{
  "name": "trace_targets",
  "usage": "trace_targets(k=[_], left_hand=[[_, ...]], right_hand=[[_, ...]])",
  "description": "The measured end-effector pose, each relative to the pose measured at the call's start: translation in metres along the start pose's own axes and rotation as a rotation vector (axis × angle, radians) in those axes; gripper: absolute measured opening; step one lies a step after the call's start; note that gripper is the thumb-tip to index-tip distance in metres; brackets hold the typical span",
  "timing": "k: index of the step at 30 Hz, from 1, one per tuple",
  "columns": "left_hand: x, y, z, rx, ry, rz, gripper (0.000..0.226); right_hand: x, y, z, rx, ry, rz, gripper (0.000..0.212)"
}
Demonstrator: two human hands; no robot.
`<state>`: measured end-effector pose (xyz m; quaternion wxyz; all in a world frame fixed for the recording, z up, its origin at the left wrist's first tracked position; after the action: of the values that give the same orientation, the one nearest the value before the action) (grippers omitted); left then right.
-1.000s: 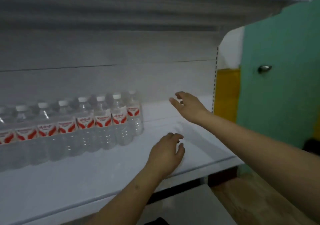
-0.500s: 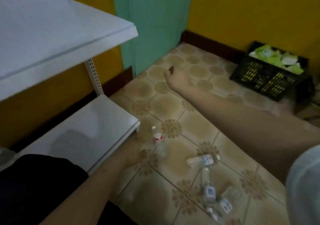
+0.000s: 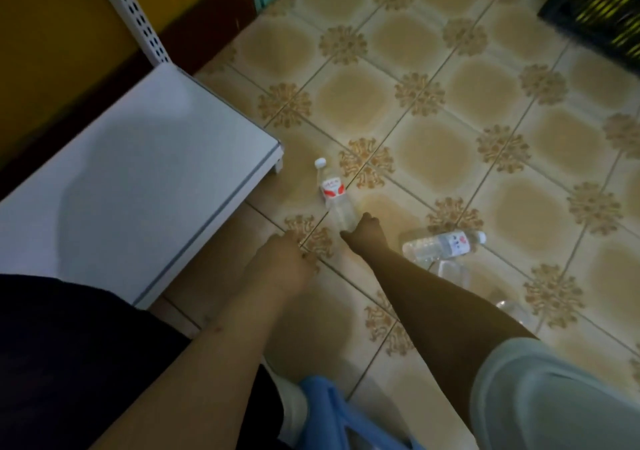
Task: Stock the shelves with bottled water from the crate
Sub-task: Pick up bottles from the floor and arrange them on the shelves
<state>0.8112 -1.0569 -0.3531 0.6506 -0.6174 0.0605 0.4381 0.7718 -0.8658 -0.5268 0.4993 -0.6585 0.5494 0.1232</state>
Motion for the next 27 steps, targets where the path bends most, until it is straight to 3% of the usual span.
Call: trace_targets(k=[8, 14, 15, 19, 22, 24, 27], left_hand=[[-0.003, 0.012, -0.020, -0.099, -0.095, 0.037, 0.038], [-0.009, 0.017, -0.018, -0.164, -0.193, 0.036, 0.037], [-0.010, 0.018, -0.017, -0.181, -0.227, 0.021, 0.037], [-0.014, 0.019, -0.016, -0.288, -0.463, -0.085, 0.026], [-0.020, 0.019, -0.016, -0.328, -0.505, -0.096, 0.024], [-0.019, 0.023, -0.019, -0.370, -0.535, -0.113, 0.026], [-0.013, 0.020, -0.025, -0.445, -0.678, -0.177, 0.038]], right_hand=[[0.052, 0.055, 0.017, 0.063, -0.080, -0.003, 0.093], [0.046, 0.055, 0.009, 0.093, 0.039, -0.028, 0.059], [0.046, 0.053, 0.007, 0.096, 0.102, -0.056, 0.058], [0.047, 0.028, 0.000, 0.214, 0.749, -0.089, 0.062], [0.041, -0.007, -0.012, 0.222, 1.029, -0.210, 0.060], [0.035, -0.034, -0.019, 0.218, 1.153, -0.281, 0.048], [0.027, -0.080, -0.031, 0.138, 1.146, -0.393, 0.035]])
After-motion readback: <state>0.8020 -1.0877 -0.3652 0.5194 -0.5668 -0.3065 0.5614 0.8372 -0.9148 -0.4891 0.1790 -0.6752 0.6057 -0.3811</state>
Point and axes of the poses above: each hand's wrist, its own y-axis towards the middle knuckle, its own x-axis out of the palm, z = x × y, the point moved 5 cm from there along y, towards the middle knuckle, and after that the axes turned 14 degrees about -x, right-handed, at the moved point
